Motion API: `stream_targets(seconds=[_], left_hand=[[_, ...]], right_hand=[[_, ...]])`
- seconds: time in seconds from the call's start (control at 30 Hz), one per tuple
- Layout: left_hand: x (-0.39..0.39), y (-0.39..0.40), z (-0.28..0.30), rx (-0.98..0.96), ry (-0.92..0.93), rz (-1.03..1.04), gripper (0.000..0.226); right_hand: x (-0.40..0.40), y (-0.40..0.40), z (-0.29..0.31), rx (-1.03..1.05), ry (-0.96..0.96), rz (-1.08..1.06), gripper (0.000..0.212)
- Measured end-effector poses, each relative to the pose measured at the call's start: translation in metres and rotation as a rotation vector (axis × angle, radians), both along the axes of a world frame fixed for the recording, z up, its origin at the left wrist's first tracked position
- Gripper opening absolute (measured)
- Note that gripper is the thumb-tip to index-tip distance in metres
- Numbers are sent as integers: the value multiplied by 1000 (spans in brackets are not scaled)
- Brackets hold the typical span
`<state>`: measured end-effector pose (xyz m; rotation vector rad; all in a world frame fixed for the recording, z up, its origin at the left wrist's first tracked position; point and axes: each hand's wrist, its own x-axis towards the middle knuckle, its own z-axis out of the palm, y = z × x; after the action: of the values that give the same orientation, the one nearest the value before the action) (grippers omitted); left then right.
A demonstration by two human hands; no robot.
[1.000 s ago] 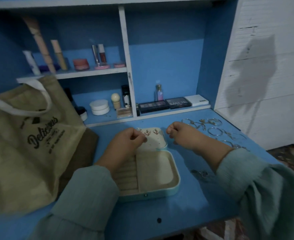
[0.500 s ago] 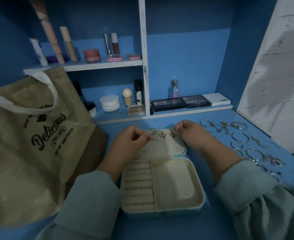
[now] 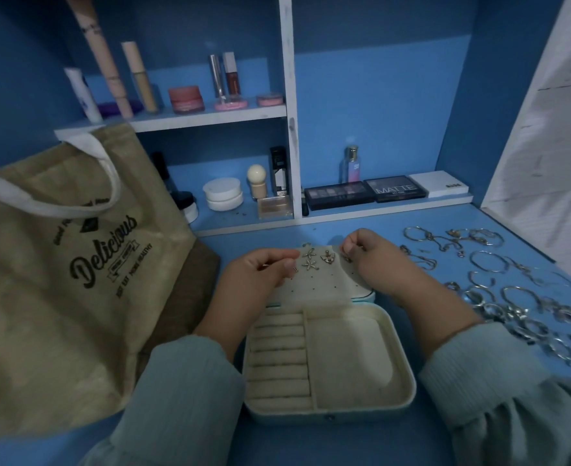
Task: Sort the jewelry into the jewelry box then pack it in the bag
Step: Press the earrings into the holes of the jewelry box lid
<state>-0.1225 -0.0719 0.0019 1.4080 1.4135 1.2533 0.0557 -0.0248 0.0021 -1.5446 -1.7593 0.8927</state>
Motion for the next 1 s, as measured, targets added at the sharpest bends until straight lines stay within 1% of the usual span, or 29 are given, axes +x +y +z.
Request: stream_targets(seconds=[0.17, 0.33, 0.5, 0.6, 0.7, 0.77, 0.87, 0.93, 1.0], left_hand=[[2, 2, 0, 1, -46, -6, 25], [7, 0, 4, 39, -57, -26, 25], [16, -3, 15, 26, -61, -44, 26], [20, -7, 19, 35, 22, -39, 19], [25, -10, 18, 36, 104, -26, 19], [29, -11, 18, 26, 208, -2, 20], [35, -10, 18, 46, 343, 13, 21], [36, -8, 17, 105, 428, 25, 24], [36, -5, 16, 185, 594, 92, 18]], right_hand=[[0, 1, 3, 24, 47, -13, 15], [0, -1, 9, 63, 96, -34, 15], [5, -8, 18, 112, 161, -45, 15], [11, -14, 24, 125, 196, -30, 19], [14, -19, 28, 123, 232, 1, 20], [16, -22, 31, 132, 228, 14, 16], [16, -27, 35, 160, 216, 26, 16], [16, -29, 36, 169, 216, 36, 17], [16, -31, 37, 177, 210, 47, 17]])
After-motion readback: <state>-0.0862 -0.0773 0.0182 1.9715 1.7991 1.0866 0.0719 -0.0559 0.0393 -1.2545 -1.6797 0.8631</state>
